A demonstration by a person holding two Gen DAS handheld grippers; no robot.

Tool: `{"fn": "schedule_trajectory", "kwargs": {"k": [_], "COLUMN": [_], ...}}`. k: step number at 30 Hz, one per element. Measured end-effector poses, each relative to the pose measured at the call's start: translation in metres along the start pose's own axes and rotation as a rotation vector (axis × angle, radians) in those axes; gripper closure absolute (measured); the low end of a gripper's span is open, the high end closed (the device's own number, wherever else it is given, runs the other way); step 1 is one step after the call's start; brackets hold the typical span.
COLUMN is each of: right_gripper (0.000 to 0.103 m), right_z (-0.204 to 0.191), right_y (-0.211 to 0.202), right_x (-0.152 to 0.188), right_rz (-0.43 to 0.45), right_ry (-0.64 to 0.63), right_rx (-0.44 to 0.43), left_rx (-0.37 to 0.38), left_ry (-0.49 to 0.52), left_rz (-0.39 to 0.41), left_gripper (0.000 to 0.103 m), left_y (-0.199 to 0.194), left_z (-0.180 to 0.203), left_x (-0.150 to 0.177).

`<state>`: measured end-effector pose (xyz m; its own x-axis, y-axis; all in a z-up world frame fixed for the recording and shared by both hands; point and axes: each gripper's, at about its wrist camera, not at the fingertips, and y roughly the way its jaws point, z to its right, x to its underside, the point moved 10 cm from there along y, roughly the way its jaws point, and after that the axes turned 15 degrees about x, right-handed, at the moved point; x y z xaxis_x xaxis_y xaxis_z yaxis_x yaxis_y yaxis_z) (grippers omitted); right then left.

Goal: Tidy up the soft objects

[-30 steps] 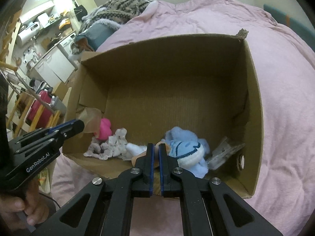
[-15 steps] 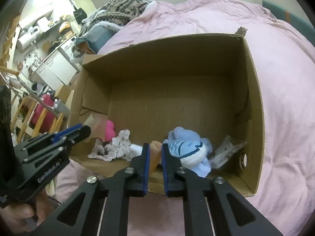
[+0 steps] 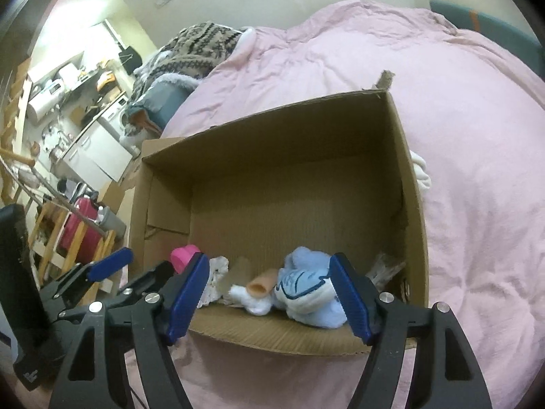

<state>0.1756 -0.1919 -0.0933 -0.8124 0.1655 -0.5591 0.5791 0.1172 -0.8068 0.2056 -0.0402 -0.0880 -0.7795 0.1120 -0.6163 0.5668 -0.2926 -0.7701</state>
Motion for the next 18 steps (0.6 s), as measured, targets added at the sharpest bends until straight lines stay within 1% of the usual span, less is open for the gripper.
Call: {"fn": "schedule_trajectory", "kwargs": {"k": [2, 4, 7, 10, 12, 13, 14, 15, 18], "right_gripper": [0.026, 0.026, 0.026, 0.026, 0.024, 0.022, 0.015, 0.008, 0.005], "right_z": [0.003, 0.004, 0.001, 0.006, 0.013, 0.017, 0.021, 0.024, 0.033], "right_y": [0.001, 0.002, -0.003, -0.007, -0.011, -0.013, -0.016, -0.021, -0.036], "right_x": [-0.001, -0.003, -0.006, -0.007, -0.006, -0.007, -0.007, -0.008, -0.011], "right_rz": [-0.007, -0.006, 0.016, 0.022, 0.022, 0.027, 0.036, 0.047, 0.091], "right_ry": [0.012, 0.019, 0.004, 0.025, 0.040, 0.045, 0.050, 0.056, 0.057], "right_rx": [0.003, 0.005, 0.005, 0.009, 0.038, 0.055, 0.066, 0.078, 0.115], "left_rx": [0.016, 0.011, 0.002, -0.008, 0.004, 0.003, -0.001, -0.003, -0.003], "left_ry": [-0.007, -0.014, -0.017, -0.027, -0.038, -0.044, -0.052, -0.058, -0.070], "left_rz": [0.004, 0.015, 0.056, 0.098, 0.108, 0.114, 0.125, 0.138, 0.153], "left_gripper": [0.032, 0.032, 0.032, 0.032, 0.025, 0.016, 0.011, 0.010, 0.007], "left_y": [-0.001, -0.004, -0.014, -0.026, -0.032, -0.036, -0.041, -0.046, -0.059], "left_z": [0.000, -0.001, -0.002, -0.007, -0.008, -0.008, -0.010, -0.012, -0.017], "left_x": [-0.002, -0.004, -0.008, -0.013, -0.014, -0.014, -0.014, -0.015, -0.015]}}
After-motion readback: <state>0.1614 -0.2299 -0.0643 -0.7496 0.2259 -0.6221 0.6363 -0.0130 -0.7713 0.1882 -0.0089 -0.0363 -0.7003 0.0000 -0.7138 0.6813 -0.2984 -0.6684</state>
